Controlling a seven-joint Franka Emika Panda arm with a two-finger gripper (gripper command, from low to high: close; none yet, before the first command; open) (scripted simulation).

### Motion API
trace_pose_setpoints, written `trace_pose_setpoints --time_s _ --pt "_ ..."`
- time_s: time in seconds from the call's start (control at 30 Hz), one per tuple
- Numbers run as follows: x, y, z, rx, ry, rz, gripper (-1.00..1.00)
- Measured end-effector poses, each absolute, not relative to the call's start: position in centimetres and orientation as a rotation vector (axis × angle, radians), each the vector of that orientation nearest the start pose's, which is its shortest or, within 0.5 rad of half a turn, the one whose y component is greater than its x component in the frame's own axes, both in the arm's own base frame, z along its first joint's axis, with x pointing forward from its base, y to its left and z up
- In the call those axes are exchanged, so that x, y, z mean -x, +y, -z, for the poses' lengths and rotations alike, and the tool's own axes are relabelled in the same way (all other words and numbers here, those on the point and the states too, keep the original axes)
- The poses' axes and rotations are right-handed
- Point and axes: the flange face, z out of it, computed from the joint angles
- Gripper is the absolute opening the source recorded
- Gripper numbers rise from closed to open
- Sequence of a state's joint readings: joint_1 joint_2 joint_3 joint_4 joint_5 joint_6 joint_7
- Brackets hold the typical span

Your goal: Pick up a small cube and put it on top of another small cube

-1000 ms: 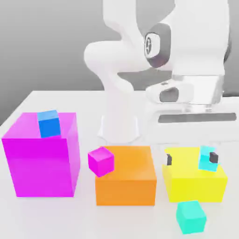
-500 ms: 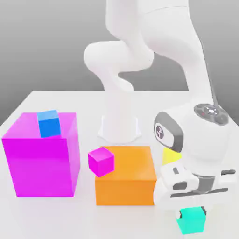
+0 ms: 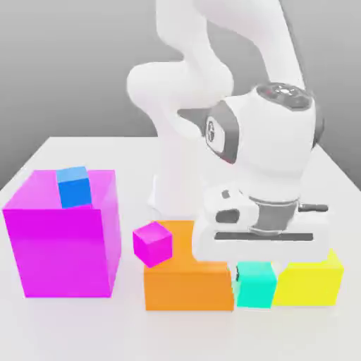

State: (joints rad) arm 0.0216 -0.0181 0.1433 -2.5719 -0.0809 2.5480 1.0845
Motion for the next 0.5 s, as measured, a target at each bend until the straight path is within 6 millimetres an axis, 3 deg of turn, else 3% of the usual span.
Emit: trace_pose_setpoints --time_s 0.2,0.4,0.43,0.5 --pt "-40.6 1.5 -31.4 2.808 1.500 0.032 -1.00" --pt "-36.0 -3.9 -34.7 2.668 1.678 0.007 -1.00" --pt "-35.3 -4.5 -34.9 2.646 1.700 0.002 -1.00" --pt "-34.9 -5.0 -33.5 2.629 1.715 -0.001 -1.00"
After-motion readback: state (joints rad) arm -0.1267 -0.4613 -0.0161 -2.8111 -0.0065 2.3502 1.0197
